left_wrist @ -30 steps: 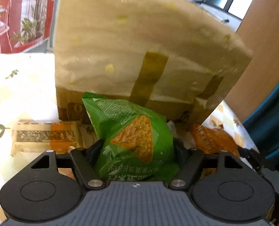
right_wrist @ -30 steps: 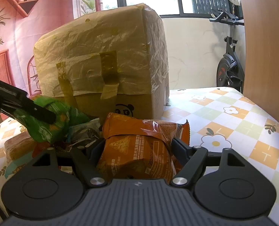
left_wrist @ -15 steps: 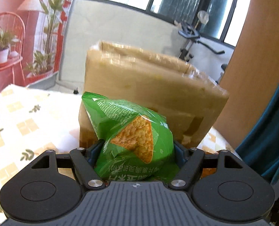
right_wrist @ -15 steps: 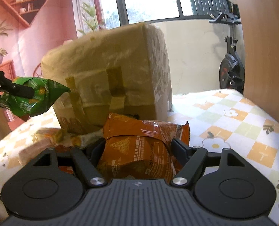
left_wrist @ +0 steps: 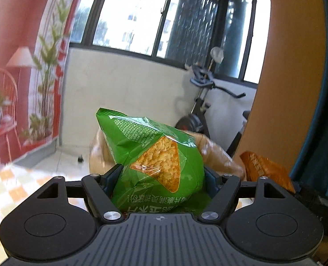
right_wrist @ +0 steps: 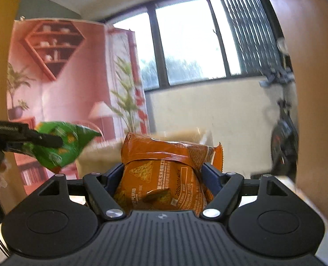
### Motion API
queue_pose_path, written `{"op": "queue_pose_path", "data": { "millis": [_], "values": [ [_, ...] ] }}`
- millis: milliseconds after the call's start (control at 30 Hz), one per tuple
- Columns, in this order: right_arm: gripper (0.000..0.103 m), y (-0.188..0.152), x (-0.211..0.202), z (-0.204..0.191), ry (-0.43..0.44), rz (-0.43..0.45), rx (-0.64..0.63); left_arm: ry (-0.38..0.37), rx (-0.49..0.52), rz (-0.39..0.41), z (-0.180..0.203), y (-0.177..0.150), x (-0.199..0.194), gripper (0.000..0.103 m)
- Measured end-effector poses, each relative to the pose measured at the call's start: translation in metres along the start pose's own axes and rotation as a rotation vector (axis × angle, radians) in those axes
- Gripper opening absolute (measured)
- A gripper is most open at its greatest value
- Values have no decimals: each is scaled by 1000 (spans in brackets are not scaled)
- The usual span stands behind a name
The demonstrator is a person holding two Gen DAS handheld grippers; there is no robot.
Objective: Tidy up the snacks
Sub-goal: 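Lift the green bag with the left tool while the right carries the orange bag over the box, then open the left tool over the box while the right tool releases the orange bag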
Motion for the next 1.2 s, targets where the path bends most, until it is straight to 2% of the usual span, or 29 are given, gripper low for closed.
{"op": "queue_pose_path", "data": {
  "millis": [133, 233, 467, 567, 767, 1000, 1100, 1200],
  "values": [
    [77, 28, 21, -3, 19, 56, -13, -4, 44, 13, -2, 21, 16, 77],
    [77, 44, 46, -1, 35, 73, 5, 1, 81, -6, -5, 34, 35, 77],
    [77, 63, 125, 8, 35, -5, 47, 49, 132, -102, -19, 54, 94, 77],
    [77, 61, 151, 13, 13, -59, 50, 69, 131, -142, -27, 55, 112, 77],
    [77, 49, 186, 17, -35, -141, 40, 106, 197, -207, -28, 51, 144, 78],
    [81, 29, 200, 18, -70, -219, 10, 128, 224, -313, -34, 41, 162, 79],
    [85, 23, 202, 18, -88, -238, -8, 137, 219, -332, -41, 40, 164, 79],
    [86, 20, 200, 16, -89, -244, -19, 144, 247, -327, -40, 41, 161, 87]
  ]
}}
Point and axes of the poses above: each gripper's, at about its wrist camera, not at the fingertips, and x roughly the way its jaws point, z to its right, y to its top, the point moved 6 cm from there along x, roughly the way its jaws point, and after that the axes turned 1 degree about -y, right-handed, at the moved point
